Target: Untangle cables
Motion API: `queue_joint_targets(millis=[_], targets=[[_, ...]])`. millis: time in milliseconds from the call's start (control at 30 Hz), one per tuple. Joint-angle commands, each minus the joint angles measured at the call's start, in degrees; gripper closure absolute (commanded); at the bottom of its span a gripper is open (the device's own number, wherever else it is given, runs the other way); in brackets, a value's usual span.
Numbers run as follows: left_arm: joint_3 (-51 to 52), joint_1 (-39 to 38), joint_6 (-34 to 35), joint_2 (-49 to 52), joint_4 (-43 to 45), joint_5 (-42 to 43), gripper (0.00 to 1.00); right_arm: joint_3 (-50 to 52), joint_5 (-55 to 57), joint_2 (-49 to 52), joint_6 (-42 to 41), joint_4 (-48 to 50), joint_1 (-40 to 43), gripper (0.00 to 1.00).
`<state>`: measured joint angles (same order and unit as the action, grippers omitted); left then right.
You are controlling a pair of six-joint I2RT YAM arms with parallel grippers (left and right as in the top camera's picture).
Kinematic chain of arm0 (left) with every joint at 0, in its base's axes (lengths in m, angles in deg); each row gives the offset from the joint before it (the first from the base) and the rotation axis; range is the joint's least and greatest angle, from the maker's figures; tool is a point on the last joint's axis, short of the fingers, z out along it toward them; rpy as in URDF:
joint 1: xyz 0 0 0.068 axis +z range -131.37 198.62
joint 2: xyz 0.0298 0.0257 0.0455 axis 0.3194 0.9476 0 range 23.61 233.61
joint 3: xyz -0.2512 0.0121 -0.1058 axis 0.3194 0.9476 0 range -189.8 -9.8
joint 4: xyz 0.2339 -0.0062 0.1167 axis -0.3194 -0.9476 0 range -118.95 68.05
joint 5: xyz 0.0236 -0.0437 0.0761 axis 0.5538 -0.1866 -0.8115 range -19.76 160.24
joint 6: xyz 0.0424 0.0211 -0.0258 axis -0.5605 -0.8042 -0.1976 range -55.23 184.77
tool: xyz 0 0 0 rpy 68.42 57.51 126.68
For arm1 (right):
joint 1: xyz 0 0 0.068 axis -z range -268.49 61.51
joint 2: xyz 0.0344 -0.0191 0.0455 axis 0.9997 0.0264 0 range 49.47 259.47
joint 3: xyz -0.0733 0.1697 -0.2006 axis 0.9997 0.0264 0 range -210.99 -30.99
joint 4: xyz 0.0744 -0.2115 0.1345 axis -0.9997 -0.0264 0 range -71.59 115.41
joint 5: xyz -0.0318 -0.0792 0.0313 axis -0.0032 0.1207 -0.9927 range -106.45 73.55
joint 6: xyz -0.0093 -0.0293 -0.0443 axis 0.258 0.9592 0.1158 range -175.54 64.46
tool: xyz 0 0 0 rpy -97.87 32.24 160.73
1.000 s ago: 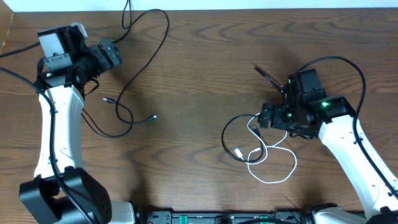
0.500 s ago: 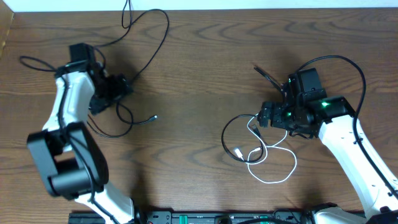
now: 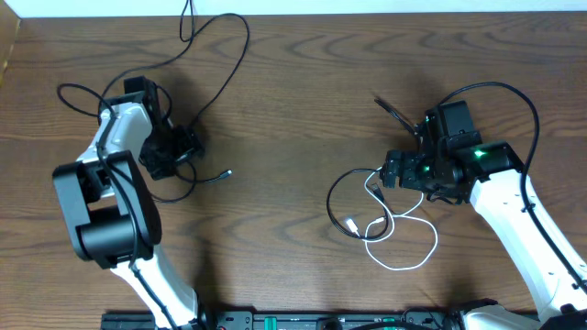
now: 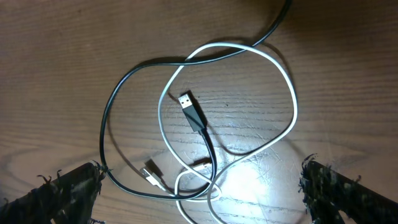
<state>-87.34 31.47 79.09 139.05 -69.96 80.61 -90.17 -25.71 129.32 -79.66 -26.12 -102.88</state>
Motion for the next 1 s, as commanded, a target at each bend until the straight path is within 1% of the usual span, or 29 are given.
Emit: queue_joint_targets(millis=[0, 167, 267, 333, 400, 433, 467, 500, 567, 633, 833, 900, 967], targets=[[0.2, -0.1, -1.2, 1.4, -0.4, -0.5, 0.24, 0.1, 0.1, -0.3, -0.5, 0.1, -0.3, 0.01], [0.2, -0.2, -1.2, 2.1, -0.2, -0.5, 0.34, 0.1, 0.1, -0.3, -0.5, 0.7, -0.3, 0.01], [0.4, -0.6, -1.2, 3.1, 0.1, -1.0, 0.36, 0.1, 0.1, -0.3, -0.5, 0.8, -0.3, 0.01], [0.5, -1.3, -1.2, 4.6, 0.5, -0.9, 0.45, 0.1, 0.1, -0.3, -0.5, 0.8, -0.3, 0.01], [0.5, -1.8, -1.2, 5.7, 0.7, -1.0, 0.51, 0.1, 0.1, -0.3, -0.5, 0.8, -0.3, 0.01], [0.5, -2.1, -1.2, 6.1, 0.8, -0.9, 0.57, 0.1, 0.1, -0.3, -0.5, 0.7, -0.3, 0.01], [0.5, -2.3, -1.2, 6.6, 1.3, -1.0, 0.66, 0.1, 0.1, -0.3, -0.5, 0.7, -0.3, 0.01], [0.5, -2.3, -1.2, 6.7, 1.8, -1.0, 0.7, 0.1, 0.1, -0.3, -0.5, 0.5, -0.3, 0.01], [0.5, -2.4, -1.1, 6.7, 3.2, -0.9, 0.92, 0.1, 0.1, -0.3, -0.4, 0.4, -0.3, 0.01], [0.3, -2.3, -1.1, 6.7, 5.1, -1.0, 0.92, 0.1, 0.1, -0.3, -0.4, 0.4, -0.3, 0.01], [-0.3, -2.1, -0.9, 6.7, 14.3, -0.9, 0.92, 0.1, 0.1, -0.3, -0.4, 0.2, -0.3, 0.01], [-1.5, -2.1, -0.9, 6.6, 16.0, -0.9, 0.93, 0.1, 0.1, -0.3, -0.4, 0.0, -0.3, 0.01], [-5.0, -2.1, -0.9, 6.6, 17.6, -0.9, 0.93, 0.1, 0.1, -0.3, -0.4, -0.2, -0.3, 0.01]])
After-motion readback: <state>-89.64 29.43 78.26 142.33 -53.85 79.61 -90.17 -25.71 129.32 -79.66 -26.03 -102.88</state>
